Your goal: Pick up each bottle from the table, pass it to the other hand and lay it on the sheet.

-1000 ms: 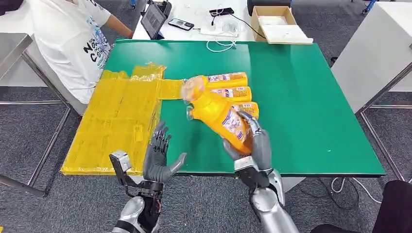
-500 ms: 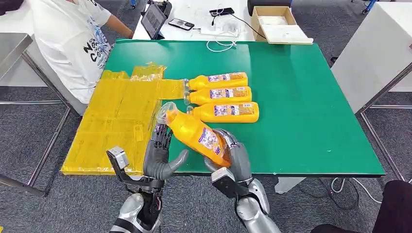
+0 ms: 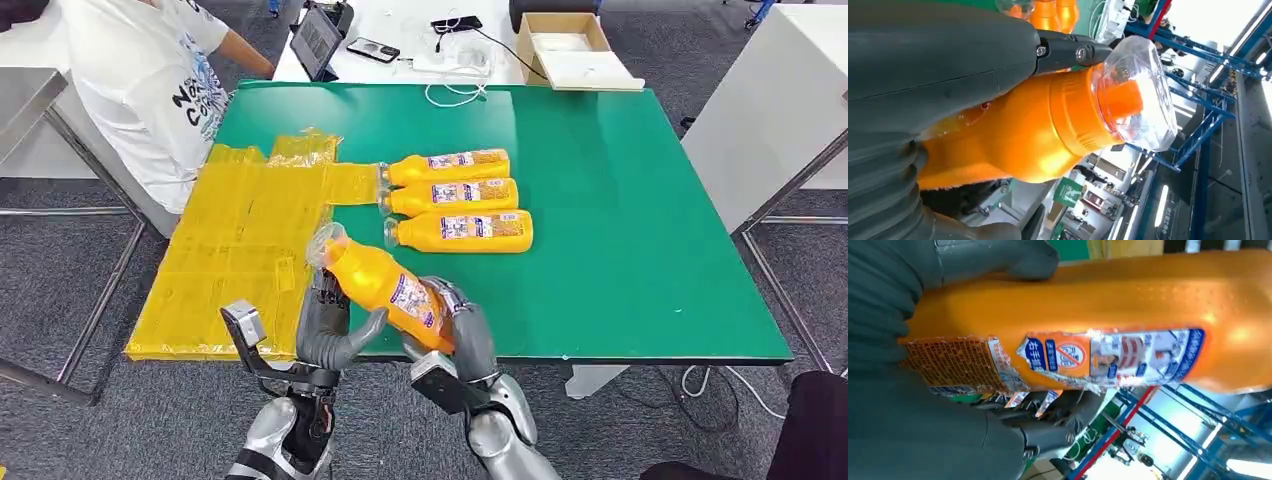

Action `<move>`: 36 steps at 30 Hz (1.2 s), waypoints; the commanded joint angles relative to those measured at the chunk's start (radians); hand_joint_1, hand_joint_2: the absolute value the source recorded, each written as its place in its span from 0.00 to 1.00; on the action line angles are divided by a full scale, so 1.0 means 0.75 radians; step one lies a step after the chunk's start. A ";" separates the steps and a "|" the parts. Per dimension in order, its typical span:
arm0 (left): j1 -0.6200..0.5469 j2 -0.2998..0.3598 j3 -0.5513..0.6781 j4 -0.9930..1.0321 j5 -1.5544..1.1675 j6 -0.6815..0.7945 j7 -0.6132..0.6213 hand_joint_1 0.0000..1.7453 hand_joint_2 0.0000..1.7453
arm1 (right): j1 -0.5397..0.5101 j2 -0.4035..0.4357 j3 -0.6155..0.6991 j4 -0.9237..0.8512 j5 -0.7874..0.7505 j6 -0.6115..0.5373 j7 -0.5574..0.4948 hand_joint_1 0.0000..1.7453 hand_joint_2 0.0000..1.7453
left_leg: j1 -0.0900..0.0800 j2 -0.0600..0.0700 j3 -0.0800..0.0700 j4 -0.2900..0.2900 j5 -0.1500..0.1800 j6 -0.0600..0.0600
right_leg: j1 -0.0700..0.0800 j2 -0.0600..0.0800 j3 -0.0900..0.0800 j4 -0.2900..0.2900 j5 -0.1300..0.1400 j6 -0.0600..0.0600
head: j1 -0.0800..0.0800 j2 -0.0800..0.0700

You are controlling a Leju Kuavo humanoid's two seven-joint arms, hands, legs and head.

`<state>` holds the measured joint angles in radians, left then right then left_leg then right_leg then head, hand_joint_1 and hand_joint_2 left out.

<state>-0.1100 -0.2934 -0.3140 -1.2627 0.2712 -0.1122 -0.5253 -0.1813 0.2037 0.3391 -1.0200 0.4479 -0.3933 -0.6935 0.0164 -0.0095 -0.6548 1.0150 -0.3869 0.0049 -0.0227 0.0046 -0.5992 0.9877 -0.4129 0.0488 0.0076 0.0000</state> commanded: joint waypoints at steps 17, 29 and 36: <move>-0.086 -0.009 -0.086 0.191 -0.001 -0.018 0.063 0.00 1.00 | -0.064 0.048 0.250 0.227 0.033 0.026 -0.004 1.00 1.00 | 0.000 0.000 0.002 0.000 -0.001 0.001 | 0.001 -0.002 0.002 -0.001 -0.002 -0.002 | 0.000 0.000; -0.078 -0.011 -0.076 0.159 -0.009 0.009 0.044 0.00 1.00 | -0.057 0.043 0.277 0.244 0.020 0.069 0.013 1.00 1.00 | 0.001 0.000 0.003 0.000 -0.002 0.001 | 0.001 -0.002 0.003 -0.001 -0.002 -0.003 | 0.000 0.000; -0.078 -0.011 -0.076 0.159 -0.009 0.009 0.044 0.00 1.00 | -0.057 0.043 0.277 0.244 0.020 0.069 0.013 1.00 1.00 | 0.001 0.000 0.002 0.000 -0.002 0.000 | 0.001 -0.002 0.002 -0.001 -0.002 -0.002 | 0.000 0.000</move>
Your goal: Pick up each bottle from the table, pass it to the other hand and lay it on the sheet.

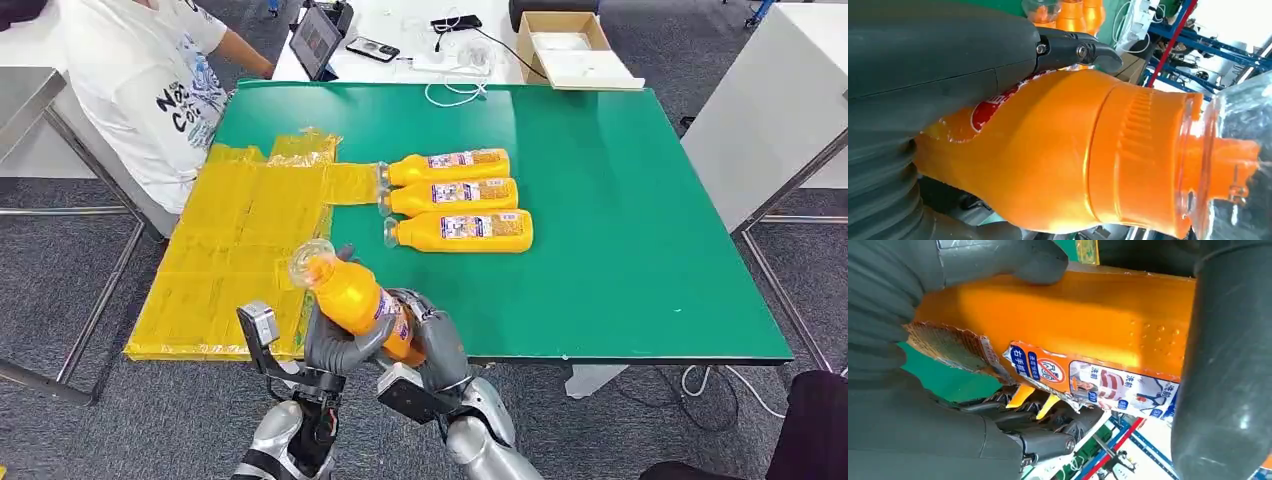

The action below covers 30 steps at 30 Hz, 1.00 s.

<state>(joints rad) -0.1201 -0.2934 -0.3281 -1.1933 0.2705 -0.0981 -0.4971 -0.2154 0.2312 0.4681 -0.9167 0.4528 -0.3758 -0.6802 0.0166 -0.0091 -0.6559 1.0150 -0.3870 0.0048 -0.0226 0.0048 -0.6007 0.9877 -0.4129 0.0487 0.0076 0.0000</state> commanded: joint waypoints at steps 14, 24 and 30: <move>-0.051 -0.017 -0.055 0.056 -0.019 0.005 -0.006 1.00 1.00 | -0.010 0.008 0.108 0.129 0.006 0.057 0.014 1.00 1.00 | 0.000 -0.001 0.004 0.000 -0.002 0.001 | 0.001 -0.002 0.005 -0.001 -0.002 -0.003 | 0.000 0.000; -0.049 -0.019 -0.054 0.048 -0.025 0.007 -0.010 1.00 1.00 | -0.011 0.010 0.104 0.134 0.006 0.055 0.022 1.00 1.00 | 0.001 -0.001 0.006 0.000 -0.003 0.001 | 0.002 -0.003 0.007 -0.001 -0.003 -0.004 | 0.000 0.000; -0.041 -0.018 -0.035 0.027 -0.024 0.022 -0.012 1.00 1.00 | 0.009 0.010 0.069 0.065 -0.026 0.037 0.034 0.00 0.00 | 0.000 -0.001 0.004 0.000 -0.002 0.001 | 0.001 -0.002 0.005 -0.001 -0.002 -0.003 | 0.000 0.000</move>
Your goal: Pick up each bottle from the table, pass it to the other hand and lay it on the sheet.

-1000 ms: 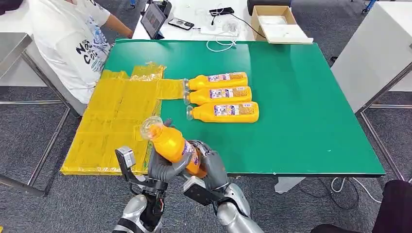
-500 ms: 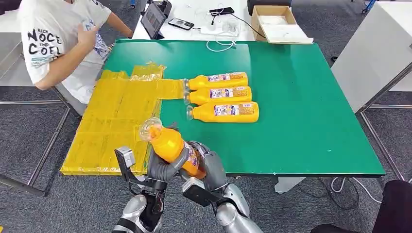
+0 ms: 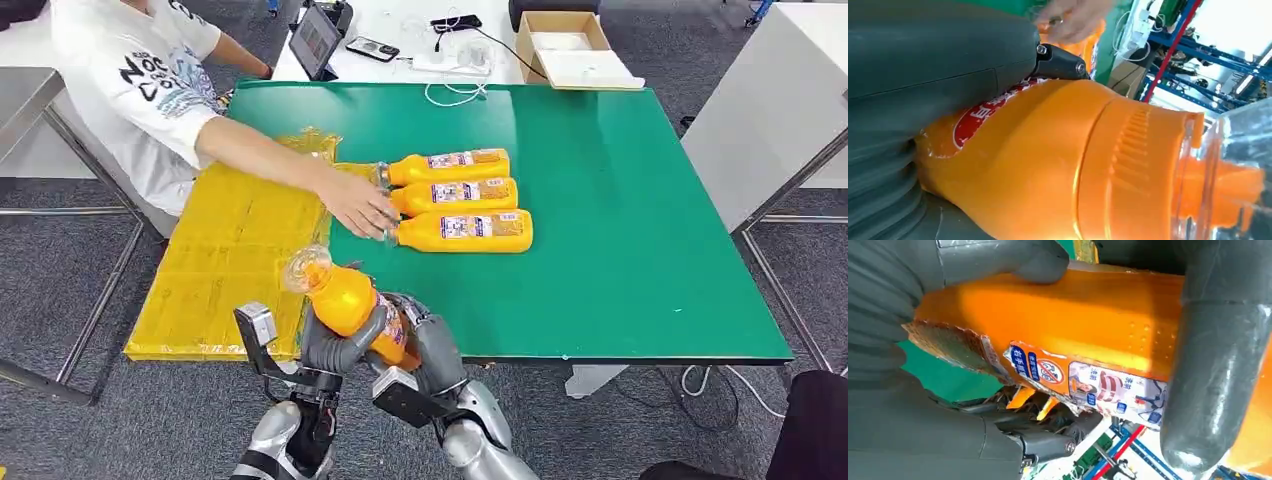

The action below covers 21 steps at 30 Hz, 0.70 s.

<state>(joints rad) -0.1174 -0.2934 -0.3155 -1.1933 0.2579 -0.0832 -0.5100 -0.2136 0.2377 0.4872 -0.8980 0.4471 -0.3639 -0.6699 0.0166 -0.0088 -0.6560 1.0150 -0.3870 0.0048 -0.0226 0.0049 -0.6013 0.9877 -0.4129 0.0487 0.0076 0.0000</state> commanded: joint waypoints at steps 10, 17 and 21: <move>-0.088 -0.022 0.028 -0.045 -0.070 0.168 -0.061 1.00 1.00 | 0.080 -0.014 -0.055 -0.241 -0.124 0.018 0.018 0.00 0.00 | 0.001 -0.002 0.003 0.001 -0.002 0.001 | 0.001 -0.004 0.004 0.001 -0.003 -0.003 | 0.000 0.000; -0.153 -0.009 0.090 -0.067 -0.141 0.322 -0.129 1.00 1.00 | 0.101 -0.005 -0.049 -0.324 -0.145 -0.009 -0.005 0.00 0.00 | 0.001 -0.001 0.003 0.001 -0.002 0.001 | 0.001 -0.002 0.003 0.000 -0.002 -0.003 | -0.001 0.000; -0.258 0.027 0.166 -0.031 -0.297 0.560 -0.227 1.00 1.00 | 0.115 -0.011 -0.020 -0.446 -0.185 -0.039 -0.030 0.00 0.00 | 0.001 -0.001 0.002 0.002 -0.002 0.001 | 0.002 -0.002 0.003 0.001 -0.002 -0.004 | 0.001 0.000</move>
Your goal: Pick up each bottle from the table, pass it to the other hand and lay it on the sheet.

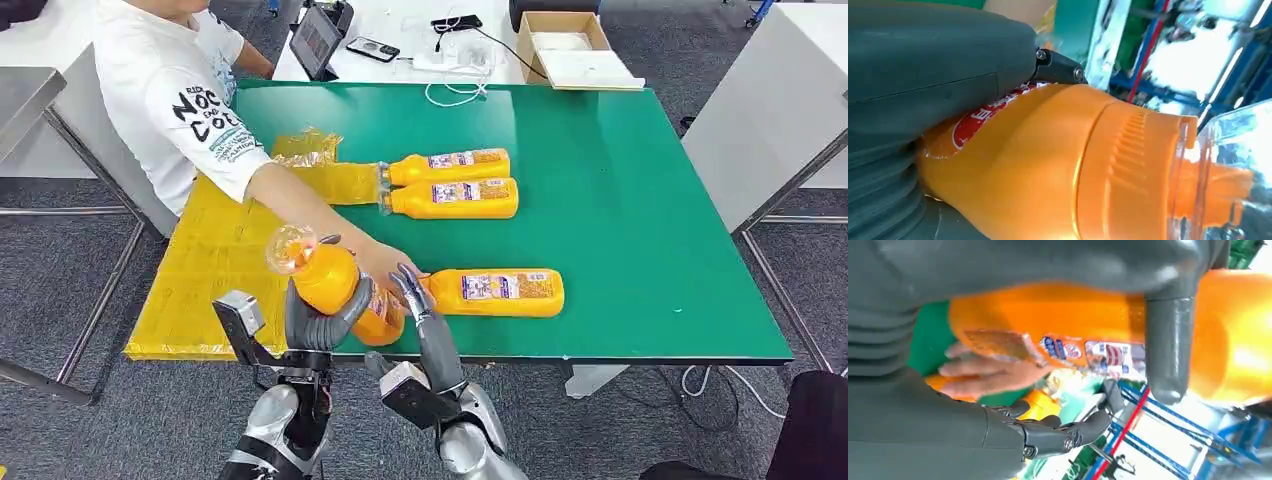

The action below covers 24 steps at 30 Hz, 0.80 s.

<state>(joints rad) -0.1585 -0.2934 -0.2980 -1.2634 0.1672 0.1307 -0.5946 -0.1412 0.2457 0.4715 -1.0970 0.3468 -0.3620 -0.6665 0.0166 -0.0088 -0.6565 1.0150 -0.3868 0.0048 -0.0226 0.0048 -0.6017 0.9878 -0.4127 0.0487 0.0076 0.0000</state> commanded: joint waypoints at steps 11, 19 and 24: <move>-0.486 0.068 0.597 0.413 -1.303 0.757 -0.138 1.00 1.00 | 0.013 -0.068 0.081 -0.402 -0.201 -0.157 -0.042 0.00 0.00 | 0.000 0.002 0.005 0.000 -0.001 0.000 | 0.001 0.001 0.006 0.000 -0.001 -0.003 | 0.001 0.000; -0.554 0.090 0.784 0.581 -1.827 0.757 -0.017 1.00 1.00 | 0.007 -0.082 0.082 -0.431 -0.248 -0.175 -0.042 0.00 0.00 | 0.000 0.001 0.004 -0.001 0.000 0.000 | 0.001 0.000 0.004 0.000 -0.001 -0.002 | 0.001 0.000; -0.616 0.204 0.713 0.808 -2.193 0.757 0.226 1.00 1.00 | -0.013 -0.079 0.079 -0.406 -0.276 -0.155 -0.042 0.00 0.00 | 0.000 0.001 0.007 -0.002 0.000 0.000 | 0.001 0.001 0.007 -0.001 -0.001 -0.003 | 0.001 0.000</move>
<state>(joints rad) -0.5096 -0.2392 0.2036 -0.9481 -1.2646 0.6989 -0.5759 -0.1193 0.2239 0.5097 -1.4153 0.1602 -0.4898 -0.7004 0.0168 -0.0094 -0.6567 1.0150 -0.3857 0.0045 -0.0224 0.0056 -0.6013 0.9883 -0.4125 0.0486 0.0080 0.0000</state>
